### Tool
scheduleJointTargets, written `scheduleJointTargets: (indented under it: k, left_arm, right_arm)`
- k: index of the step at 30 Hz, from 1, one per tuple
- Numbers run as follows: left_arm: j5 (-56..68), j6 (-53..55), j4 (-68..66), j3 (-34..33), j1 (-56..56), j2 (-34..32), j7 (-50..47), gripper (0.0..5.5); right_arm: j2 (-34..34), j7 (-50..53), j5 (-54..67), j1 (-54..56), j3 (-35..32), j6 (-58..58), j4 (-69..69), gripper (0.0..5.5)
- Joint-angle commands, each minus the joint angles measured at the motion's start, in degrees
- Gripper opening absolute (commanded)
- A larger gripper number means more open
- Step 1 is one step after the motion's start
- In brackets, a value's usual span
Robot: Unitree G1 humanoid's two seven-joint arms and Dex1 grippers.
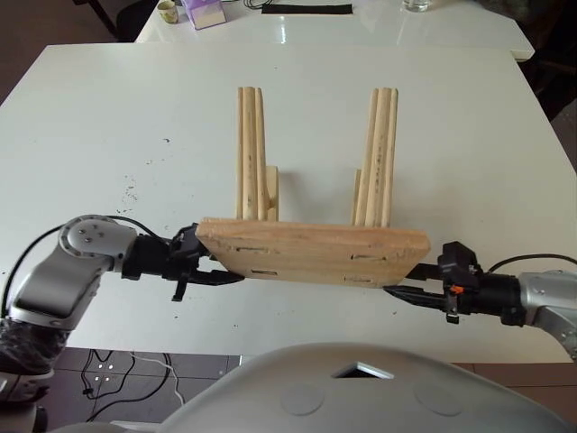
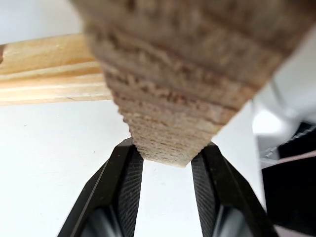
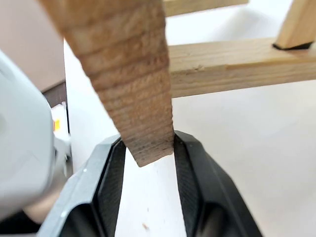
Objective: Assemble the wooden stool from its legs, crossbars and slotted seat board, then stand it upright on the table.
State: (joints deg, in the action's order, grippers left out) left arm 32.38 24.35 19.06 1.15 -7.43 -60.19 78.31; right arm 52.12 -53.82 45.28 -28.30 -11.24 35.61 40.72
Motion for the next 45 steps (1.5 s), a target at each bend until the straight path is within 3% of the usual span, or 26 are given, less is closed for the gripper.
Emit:
scheduleJointTargets:
  k: [1,5,9,14,17,26,32,36,40,42,45]
  left_arm:
    - [22.98,20.56,9.82,-8.85,11.41,-2.03,-9.84,1.34]
    - [37.27,32.10,7.54,-9.11,20.17,-8.31,-5.84,1.34]
    - [51.84,48.49,-3.09,-3.59,36.83,-12.98,-2.49,1.34]
    - [52.84,65.42,-10.18,2.59,51.62,-11.77,1.94,1.34]
    - [58.60,68.12,-11.26,8.24,56.14,-15.26,1.99,1.34]
    - [75.48,68.13,-13.97,23.55,55.55,-23.15,-8.70,1.34]
    - [80.60,68.07,-12.77,31.15,47.40,-31.05,-13.67,1.34]
    - [80.61,67.88,-16.11,34.08,47.39,-28.76,-18.90,1.34]
    - [80.53,65.56,-18.73,35.01,46.14,-25.20,-27.57,1.34]
    - [80.55,65.80,-17.76,34.53,45.60,-25.41,-28.21,1.84]
    - [80.60,66.41,-19.78,33.94,47.01,-23.91,-28.44,2.45]
  right_arm:
    - [5.04,15.10,40.28,3.27,-11.33,6.01,4.04,1.39]
    - [16.23,9.30,66.52,0.55,-15.04,8.32,0.92,1.40]
    - [22.35,0.69,67.72,4.35,-17.19,13.67,-4.71,1.40]
    - [29.62,-10.75,67.72,6.83,-20.72,21.91,-10.88,1.40]
    - [34.65,-16.67,67.72,9.18,-22.24,27.66,-16.15,1.40]
    - [33.96,-8.03,67.72,16.21,-14.11,27.07,-19.94,1.38]
    - [27.59,3.43,67.72,14.19,-11.36,26.12,-18.49,1.38]
    - [24.97,10.06,67.72,15.47,-8.74,27.05,-20.80,1.38]
    - [25.37,9.30,67.72,18.97,-5.68,30.61,-24.22,1.38]
    - [26.19,9.56,67.72,20.41,-4.87,32.01,-25.36,1.38]
    - [27.49,7.59,67.72,23.29,-3.20,35.11,-28.19,2.06]
